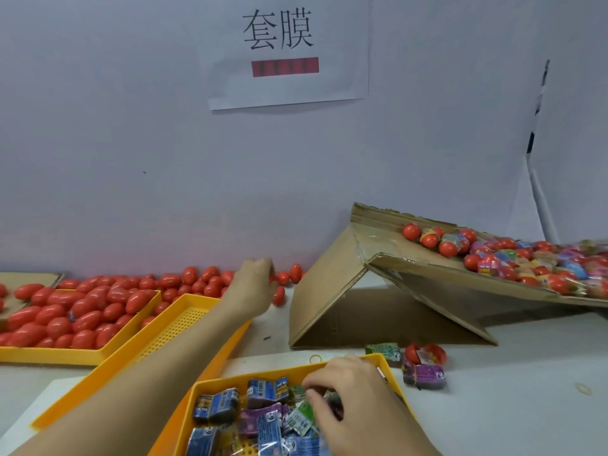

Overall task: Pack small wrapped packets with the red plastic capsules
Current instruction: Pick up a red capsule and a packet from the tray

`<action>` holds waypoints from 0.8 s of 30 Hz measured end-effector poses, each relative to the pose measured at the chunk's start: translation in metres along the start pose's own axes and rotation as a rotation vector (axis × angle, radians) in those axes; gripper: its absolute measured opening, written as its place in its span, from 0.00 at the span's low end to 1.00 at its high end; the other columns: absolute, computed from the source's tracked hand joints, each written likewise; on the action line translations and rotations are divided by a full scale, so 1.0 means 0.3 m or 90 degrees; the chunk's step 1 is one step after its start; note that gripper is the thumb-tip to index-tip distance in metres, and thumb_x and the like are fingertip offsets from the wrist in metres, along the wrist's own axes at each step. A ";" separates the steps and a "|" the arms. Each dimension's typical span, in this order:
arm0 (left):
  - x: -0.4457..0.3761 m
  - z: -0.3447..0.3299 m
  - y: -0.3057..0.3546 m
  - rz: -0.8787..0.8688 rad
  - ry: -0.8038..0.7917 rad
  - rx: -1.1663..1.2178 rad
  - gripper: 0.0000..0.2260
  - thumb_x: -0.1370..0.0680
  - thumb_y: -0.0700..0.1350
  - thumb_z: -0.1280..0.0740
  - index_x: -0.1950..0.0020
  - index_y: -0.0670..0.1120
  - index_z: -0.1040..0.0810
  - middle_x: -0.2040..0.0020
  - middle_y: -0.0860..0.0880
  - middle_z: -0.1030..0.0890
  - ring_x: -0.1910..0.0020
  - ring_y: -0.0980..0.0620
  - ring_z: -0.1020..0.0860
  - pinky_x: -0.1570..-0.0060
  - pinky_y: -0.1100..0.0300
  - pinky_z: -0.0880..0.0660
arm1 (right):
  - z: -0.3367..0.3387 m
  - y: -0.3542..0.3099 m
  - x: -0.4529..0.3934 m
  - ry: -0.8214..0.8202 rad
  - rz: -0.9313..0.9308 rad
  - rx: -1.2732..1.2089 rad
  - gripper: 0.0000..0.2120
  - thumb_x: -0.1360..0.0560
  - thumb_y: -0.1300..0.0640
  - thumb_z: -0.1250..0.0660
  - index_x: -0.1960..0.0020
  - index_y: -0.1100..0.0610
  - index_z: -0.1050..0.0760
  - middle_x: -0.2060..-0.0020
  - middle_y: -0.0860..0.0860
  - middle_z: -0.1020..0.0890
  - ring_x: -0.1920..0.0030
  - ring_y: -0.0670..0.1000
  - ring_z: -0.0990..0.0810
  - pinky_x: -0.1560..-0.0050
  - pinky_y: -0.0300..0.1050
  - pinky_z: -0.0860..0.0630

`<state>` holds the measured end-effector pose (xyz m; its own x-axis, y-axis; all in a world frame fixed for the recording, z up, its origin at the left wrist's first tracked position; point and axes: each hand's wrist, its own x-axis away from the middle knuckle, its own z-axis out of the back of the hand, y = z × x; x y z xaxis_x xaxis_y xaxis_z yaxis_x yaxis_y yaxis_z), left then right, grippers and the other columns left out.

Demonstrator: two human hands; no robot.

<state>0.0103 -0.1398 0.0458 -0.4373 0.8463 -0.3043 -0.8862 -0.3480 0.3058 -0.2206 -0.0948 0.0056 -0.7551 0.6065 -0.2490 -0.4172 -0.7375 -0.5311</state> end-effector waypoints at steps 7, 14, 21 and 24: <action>0.316 0.094 0.078 0.221 -0.044 0.675 0.04 0.19 0.46 0.34 0.48 0.47 0.21 0.56 0.48 0.16 0.62 0.57 0.19 0.63 0.62 0.26 | 0.066 -0.018 0.018 0.288 -0.113 -0.387 0.37 0.20 0.57 0.34 0.25 0.33 0.52 0.62 0.48 0.16 0.64 0.45 0.18 0.56 0.41 0.21; 0.540 0.066 0.081 0.304 -0.026 0.995 0.15 0.35 0.48 0.24 0.52 0.42 0.16 0.59 0.44 0.14 0.60 0.45 0.15 0.63 0.58 0.19 | 0.075 -0.023 0.033 0.145 -0.067 -0.218 0.10 0.22 0.54 0.31 0.48 0.38 0.22 0.62 0.44 0.17 0.62 0.46 0.20 0.60 0.38 0.22; 0.577 0.052 0.048 0.273 0.005 0.835 0.10 0.26 0.42 0.25 0.48 0.45 0.22 0.58 0.48 0.15 0.57 0.48 0.14 0.55 0.56 0.17 | -0.003 -0.034 0.038 -0.042 0.010 0.126 0.11 0.23 0.40 0.36 0.44 0.40 0.21 0.53 0.36 0.25 0.47 0.39 0.30 0.43 0.40 0.28; 0.582 0.051 0.049 0.254 0.014 0.795 0.10 0.26 0.42 0.25 0.49 0.46 0.23 0.55 0.46 0.17 0.59 0.48 0.15 0.53 0.53 0.16 | -0.004 -0.028 0.040 -0.009 0.013 0.093 0.06 0.24 0.41 0.33 0.51 0.41 0.20 0.57 0.35 0.24 0.52 0.38 0.26 0.49 0.37 0.26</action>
<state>-0.0768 0.0091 0.0109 -0.6482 0.7614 -0.0095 0.0368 0.0439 0.9984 -0.2256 -0.0809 0.0061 -0.7710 0.5869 -0.2471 -0.4694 -0.7860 -0.4024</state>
